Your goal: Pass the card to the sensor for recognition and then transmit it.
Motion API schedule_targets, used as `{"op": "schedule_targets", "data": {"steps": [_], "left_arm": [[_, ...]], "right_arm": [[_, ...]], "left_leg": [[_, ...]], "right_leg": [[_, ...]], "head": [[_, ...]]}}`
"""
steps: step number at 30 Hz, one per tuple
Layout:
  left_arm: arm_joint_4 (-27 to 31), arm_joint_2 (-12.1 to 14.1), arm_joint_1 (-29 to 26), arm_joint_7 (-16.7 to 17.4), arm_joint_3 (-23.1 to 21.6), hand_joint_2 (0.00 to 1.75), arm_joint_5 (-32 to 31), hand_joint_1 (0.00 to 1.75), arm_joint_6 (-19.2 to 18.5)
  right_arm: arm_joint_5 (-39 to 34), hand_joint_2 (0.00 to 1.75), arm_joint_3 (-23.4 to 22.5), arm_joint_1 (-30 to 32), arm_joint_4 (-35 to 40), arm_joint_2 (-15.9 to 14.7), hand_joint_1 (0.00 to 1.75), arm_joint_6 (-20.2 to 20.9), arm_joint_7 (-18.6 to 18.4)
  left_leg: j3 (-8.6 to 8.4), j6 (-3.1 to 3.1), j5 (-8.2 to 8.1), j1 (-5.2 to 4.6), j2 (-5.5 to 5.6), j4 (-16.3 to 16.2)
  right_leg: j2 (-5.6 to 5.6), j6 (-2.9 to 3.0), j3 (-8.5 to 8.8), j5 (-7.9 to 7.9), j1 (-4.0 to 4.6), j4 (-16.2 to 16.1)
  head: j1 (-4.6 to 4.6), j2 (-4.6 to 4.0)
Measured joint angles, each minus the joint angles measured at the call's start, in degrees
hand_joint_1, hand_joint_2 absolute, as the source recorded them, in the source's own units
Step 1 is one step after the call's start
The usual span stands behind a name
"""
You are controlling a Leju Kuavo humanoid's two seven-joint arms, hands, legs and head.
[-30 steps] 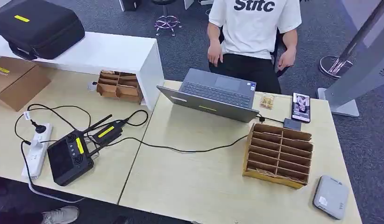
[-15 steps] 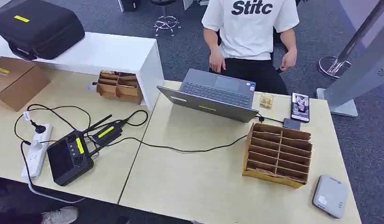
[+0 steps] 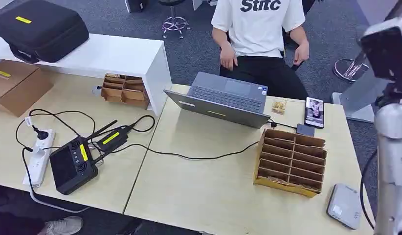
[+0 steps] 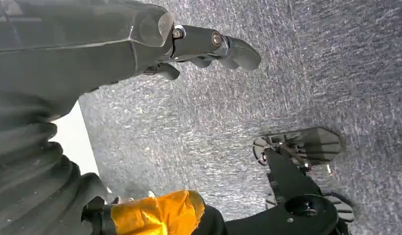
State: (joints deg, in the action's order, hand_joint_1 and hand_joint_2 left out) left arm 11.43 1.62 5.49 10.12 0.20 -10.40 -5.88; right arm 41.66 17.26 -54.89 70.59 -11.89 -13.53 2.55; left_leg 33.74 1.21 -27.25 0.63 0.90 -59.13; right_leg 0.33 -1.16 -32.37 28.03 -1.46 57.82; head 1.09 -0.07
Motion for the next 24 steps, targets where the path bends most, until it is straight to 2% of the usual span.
{"op": "schedule_targets", "data": {"steps": [5,10,16,24], "left_arm": [[0.0,0.0,0.5,0.7,-0.6,1.75,-0.9,0.00,-0.6],[0.0,-0.1,0.6,0.7,-0.9,1.75,-1.0,0.00,-1.0],[0.0,-0.2,0.6,1.3,-0.9,1.75,-0.9,0.00,-1.0],[0.0,-0.1,0.7,2.1,-0.9,1.75,-1.0,0.00,-1.1]], "right_arm": [[6.9,1.75,5.5,-10.7,-13.8,2.2,0.00,-0.1,-3.9],[12.2,1.75,9.4,-17.6,-26.1,4.6,0.00,-0.5,-7.4],[15.1,1.75,12.1,-20.4,-34.0,6.4,0.00,-1.2,-7.9],[17.3,1.75,14.5,-20.5,-38.4,8.3,0.00,-0.9,-8.3]], "left_leg": [[0.04,0.00,0.00,0.00,0.07,0.0],[0.05,0.00,0.00,0.00,0.11,0.0],[0.04,0.00,0.00,0.00,0.10,0.0],[0.03,0.00,0.00,0.01,0.09,0.0]], "right_leg": [[-0.06,0.00,-0.01,0.00,0.00,0.0],[-0.10,0.00,-0.03,0.01,0.00,0.0],[-0.09,0.00,-0.03,0.01,0.00,0.0],[-0.08,0.00,-0.04,0.01,0.01,0.0]], "head": [[-0.04,0.00],[0.00,0.00],[-0.02,0.00],[-0.02,0.00]]}}
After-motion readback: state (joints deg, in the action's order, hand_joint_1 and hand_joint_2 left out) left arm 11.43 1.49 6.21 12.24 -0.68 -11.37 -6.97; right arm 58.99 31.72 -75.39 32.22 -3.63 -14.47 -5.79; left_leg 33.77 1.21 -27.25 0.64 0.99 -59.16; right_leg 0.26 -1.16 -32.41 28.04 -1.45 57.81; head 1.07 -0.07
